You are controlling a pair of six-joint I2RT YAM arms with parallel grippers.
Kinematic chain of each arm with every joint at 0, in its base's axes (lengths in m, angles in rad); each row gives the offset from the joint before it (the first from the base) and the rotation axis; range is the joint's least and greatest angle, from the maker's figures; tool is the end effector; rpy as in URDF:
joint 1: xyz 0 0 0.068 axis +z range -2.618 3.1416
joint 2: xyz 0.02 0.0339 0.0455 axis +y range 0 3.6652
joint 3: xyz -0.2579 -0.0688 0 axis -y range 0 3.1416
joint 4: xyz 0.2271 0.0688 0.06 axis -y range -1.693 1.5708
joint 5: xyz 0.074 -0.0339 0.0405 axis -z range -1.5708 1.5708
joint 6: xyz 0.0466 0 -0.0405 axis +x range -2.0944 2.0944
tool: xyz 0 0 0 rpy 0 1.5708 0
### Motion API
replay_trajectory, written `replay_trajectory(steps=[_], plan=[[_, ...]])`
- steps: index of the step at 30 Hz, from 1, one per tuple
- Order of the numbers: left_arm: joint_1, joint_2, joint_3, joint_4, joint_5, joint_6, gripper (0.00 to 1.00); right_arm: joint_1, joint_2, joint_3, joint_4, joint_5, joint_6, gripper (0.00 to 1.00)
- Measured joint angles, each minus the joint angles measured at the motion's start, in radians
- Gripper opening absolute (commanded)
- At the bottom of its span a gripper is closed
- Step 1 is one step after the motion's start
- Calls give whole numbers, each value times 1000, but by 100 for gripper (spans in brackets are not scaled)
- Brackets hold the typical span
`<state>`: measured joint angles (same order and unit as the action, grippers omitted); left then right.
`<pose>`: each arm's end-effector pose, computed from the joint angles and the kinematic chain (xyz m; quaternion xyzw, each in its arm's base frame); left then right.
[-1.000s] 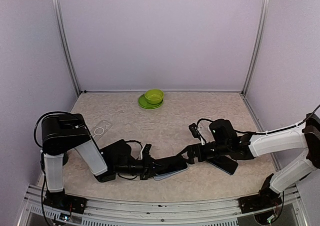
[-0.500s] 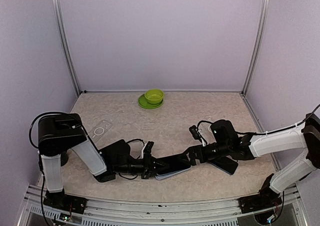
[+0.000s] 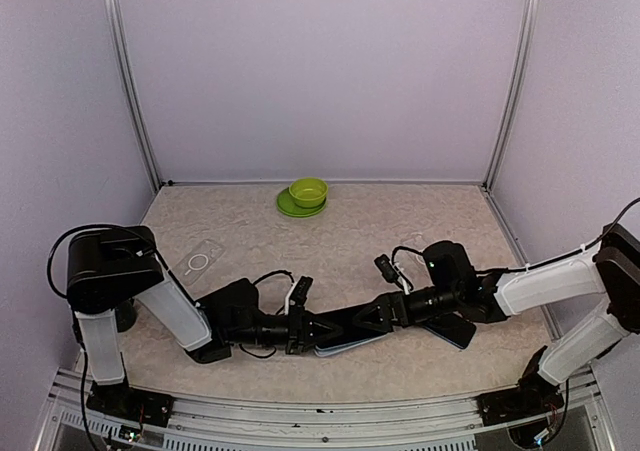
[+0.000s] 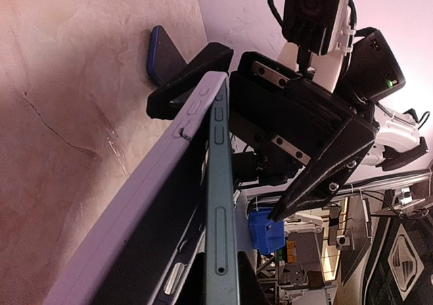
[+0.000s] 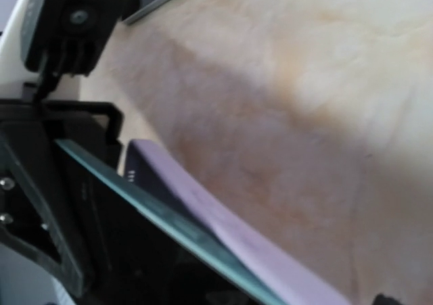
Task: Put the phone into the phone case
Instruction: Install the phone on the phone case.
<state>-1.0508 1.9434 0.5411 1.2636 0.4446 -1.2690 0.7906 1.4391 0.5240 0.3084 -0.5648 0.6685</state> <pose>0.1446 -0.2929 0.1238 0.0637 0.7472 -0.6534 0.1033 0.1689 0.2061 0.1611 -0.1809 0.8415 0.4808 0.1673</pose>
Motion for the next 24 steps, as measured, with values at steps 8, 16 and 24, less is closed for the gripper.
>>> replay_trajectory(steps=[8,16,24], plan=[[-5,-5,4,-5,12,26,0,0,33,-9,85,-97,49,100],[-8,-18,14,-16,26,45,0,0,35,-16,142,-152,83,96],[-17,-18,21,-16,33,48,0,0,58,-37,195,-195,113,87]])
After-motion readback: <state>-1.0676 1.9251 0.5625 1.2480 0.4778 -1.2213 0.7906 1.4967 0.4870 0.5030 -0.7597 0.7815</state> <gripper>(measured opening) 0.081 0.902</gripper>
